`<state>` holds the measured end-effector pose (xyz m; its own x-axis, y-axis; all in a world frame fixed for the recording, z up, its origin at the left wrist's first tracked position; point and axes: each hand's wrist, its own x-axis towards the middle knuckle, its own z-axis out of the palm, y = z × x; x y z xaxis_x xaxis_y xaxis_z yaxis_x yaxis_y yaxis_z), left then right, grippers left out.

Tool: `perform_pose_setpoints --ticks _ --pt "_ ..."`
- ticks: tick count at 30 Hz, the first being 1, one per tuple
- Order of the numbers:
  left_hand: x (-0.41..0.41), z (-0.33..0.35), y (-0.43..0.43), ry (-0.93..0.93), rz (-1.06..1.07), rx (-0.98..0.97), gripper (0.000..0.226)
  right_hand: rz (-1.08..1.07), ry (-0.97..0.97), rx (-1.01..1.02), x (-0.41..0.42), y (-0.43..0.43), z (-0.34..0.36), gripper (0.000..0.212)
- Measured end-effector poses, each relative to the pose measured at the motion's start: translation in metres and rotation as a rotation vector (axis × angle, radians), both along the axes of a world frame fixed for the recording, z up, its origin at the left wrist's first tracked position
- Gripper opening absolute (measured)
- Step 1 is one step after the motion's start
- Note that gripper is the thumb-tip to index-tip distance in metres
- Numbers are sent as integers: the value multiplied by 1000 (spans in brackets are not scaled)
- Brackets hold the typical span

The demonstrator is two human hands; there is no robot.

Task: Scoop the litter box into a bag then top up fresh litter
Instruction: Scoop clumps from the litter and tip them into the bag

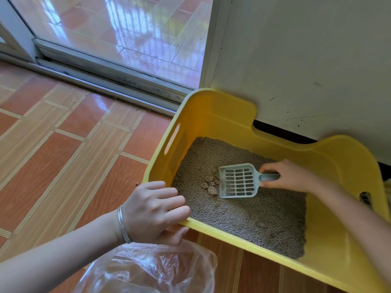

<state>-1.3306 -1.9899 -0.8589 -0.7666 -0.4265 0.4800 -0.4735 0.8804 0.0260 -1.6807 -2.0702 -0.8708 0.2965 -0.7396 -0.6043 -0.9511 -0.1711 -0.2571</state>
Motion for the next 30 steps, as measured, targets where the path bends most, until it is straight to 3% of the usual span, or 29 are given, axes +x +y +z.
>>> perform_pose_setpoints --ticks 9,13,21,30 --pt "0 -1 -1 1 -8 17 35 113 -108 -3 79 -2 -18 17" --pt "1 -1 0 -7 -10 22 35 1 -242 63 95 5 -29 4" --pt "1 2 0 -15 -15 21 34 -264 -524 67 79 25 -24 10" --pt "2 4 0 -65 -10 24 31 -365 -462 -100 42 50 6 10"
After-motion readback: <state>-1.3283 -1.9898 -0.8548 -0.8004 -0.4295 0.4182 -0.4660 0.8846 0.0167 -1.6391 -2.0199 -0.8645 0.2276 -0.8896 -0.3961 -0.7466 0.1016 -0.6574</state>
